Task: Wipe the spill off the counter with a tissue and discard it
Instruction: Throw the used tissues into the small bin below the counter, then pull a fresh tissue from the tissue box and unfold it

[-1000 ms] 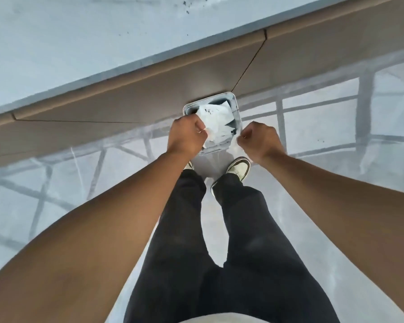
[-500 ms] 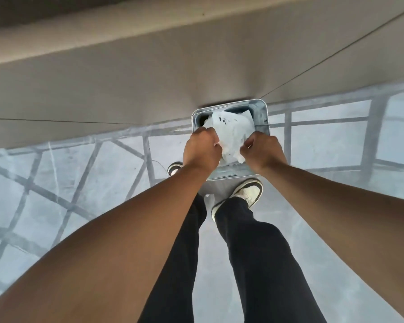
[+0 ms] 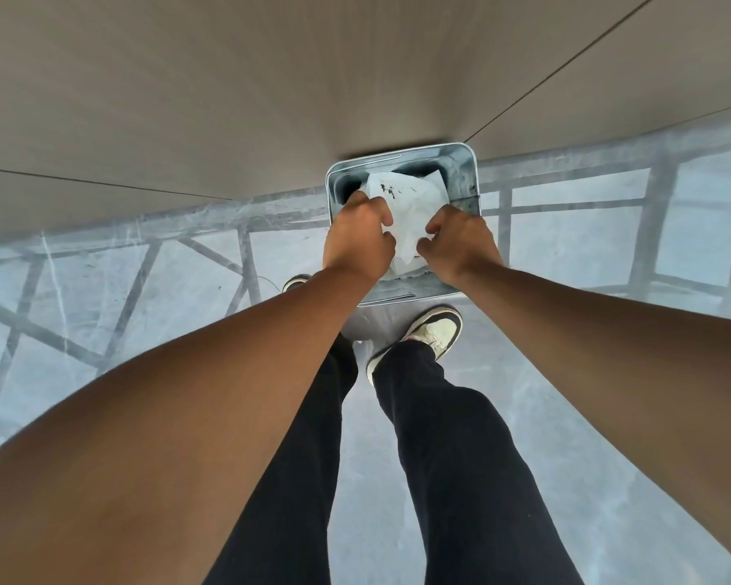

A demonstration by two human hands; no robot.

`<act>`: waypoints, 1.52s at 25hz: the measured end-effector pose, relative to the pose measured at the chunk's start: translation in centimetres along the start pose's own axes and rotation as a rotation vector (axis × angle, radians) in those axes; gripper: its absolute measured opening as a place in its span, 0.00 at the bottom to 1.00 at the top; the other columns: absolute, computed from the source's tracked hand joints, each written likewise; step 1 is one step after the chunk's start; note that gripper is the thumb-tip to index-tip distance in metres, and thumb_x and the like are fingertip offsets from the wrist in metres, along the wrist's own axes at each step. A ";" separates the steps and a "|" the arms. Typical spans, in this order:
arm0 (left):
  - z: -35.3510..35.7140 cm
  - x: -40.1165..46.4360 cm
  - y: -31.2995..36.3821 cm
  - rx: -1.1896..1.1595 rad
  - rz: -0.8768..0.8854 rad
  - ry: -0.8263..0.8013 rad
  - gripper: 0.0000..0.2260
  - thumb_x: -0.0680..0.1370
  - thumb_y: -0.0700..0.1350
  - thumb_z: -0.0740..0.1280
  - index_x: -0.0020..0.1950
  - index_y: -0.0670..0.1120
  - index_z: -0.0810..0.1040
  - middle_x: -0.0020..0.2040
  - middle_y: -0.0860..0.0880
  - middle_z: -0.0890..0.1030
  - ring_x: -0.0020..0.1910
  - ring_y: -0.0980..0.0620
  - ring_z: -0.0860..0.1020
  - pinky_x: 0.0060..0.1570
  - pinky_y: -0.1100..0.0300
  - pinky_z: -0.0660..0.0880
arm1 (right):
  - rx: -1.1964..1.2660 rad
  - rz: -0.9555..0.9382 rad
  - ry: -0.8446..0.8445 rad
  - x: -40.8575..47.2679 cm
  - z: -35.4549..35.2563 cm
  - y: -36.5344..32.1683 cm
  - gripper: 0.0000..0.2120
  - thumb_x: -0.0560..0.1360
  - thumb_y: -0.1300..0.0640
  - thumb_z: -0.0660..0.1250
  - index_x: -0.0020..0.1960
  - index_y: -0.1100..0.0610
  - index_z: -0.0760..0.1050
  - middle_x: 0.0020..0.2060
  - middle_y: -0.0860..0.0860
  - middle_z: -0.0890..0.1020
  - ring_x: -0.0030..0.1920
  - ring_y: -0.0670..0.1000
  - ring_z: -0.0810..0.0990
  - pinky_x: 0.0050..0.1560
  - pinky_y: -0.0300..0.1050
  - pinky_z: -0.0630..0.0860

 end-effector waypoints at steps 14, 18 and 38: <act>-9.0 -5.9 4.8 0.042 0.076 -0.011 0.09 0.74 0.41 0.68 0.53 0.45 0.81 0.54 0.44 0.81 0.52 0.43 0.80 0.52 0.51 0.78 | 0.101 0.012 -0.037 -7.2 -8.7 -2.4 0.13 0.75 0.48 0.64 0.56 0.53 0.76 0.55 0.54 0.82 0.51 0.54 0.79 0.45 0.45 0.77; -12.2 -8.9 8.4 0.120 0.134 -0.039 0.10 0.76 0.45 0.67 0.56 0.45 0.80 0.56 0.44 0.81 0.54 0.42 0.79 0.55 0.50 0.77 | 0.144 -0.012 -0.072 -10.6 -12.8 -3.4 0.14 0.75 0.45 0.65 0.56 0.52 0.74 0.55 0.54 0.81 0.47 0.53 0.81 0.37 0.42 0.73; -22.1 -21.7 31.8 0.471 0.766 -0.196 0.15 0.81 0.52 0.62 0.50 0.40 0.77 0.50 0.42 0.77 0.48 0.45 0.75 0.43 0.55 0.67 | 0.403 0.244 0.322 -32.7 -30.3 1.7 0.20 0.80 0.45 0.58 0.64 0.58 0.72 0.63 0.61 0.73 0.60 0.61 0.76 0.63 0.53 0.73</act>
Point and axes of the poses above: each hand's wrist, its own x-axis towards the middle knuckle, its own z-axis out of the palm, y = z × x, the point moved 6 cm from there along x, towards the middle knuckle
